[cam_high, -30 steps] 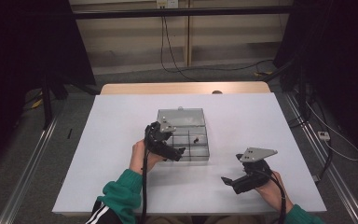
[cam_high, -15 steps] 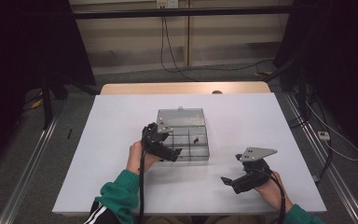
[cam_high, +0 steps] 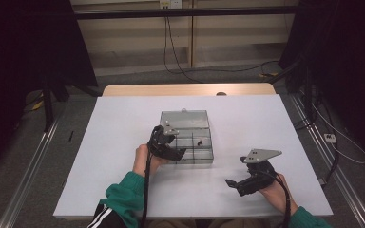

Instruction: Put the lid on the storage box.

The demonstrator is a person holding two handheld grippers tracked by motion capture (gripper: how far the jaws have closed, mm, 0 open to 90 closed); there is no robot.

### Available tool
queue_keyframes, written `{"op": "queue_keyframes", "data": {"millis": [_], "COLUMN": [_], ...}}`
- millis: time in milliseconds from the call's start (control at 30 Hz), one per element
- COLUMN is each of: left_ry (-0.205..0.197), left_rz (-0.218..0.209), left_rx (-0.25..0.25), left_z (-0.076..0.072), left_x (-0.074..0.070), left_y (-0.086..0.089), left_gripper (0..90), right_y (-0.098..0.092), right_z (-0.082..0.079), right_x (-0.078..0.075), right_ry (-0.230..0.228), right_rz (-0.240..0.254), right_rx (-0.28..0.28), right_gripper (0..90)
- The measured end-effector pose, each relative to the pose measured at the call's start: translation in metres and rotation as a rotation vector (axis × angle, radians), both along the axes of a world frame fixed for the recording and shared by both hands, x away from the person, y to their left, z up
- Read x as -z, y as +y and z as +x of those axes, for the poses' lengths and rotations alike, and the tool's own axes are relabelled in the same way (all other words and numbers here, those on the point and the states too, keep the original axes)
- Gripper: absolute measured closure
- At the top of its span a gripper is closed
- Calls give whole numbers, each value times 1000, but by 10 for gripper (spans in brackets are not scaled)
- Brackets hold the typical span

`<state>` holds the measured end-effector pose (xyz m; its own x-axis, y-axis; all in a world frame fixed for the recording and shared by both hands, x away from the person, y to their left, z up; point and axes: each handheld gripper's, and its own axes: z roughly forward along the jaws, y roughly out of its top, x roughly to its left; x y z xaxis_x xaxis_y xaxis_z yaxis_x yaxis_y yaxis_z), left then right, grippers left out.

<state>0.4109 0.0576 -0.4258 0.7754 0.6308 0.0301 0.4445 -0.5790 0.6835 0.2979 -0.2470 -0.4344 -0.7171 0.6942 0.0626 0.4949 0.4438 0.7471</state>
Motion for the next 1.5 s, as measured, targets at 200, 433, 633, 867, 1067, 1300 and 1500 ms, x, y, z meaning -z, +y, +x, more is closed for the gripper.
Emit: {"op": "queue_keyframes", "data": {"millis": [200,433,633,867,1067,1300,1500], "left_ry": [24,14,27,17,17,17,17], "left_rz": [20,48,62,61,61,62,62], "left_rx": [-3,2,3,-1,-3,-2,-2], "left_z": [5,6,5,4,4,4,4], "left_x": [7,12,13,13,13,13,13], "left_y": [-3,-6,-4,-3,-4,-3,-3], "left_gripper": [453,541,578,588,590,590,590], "right_y": [-1,-1,1,3,5,4,2], "right_z": [2,3,3,8,17,26,35], "right_x": [0,1,1,0,2,-1,-2], "right_ry": [3,9,13,28,32,17,13], "right_rz": [-3,-2,-2,8,8,2,-5], "right_rx": [4,3,0,-7,3,10,55], "right_gripper": [9,10,9,0,0,0,0]}}
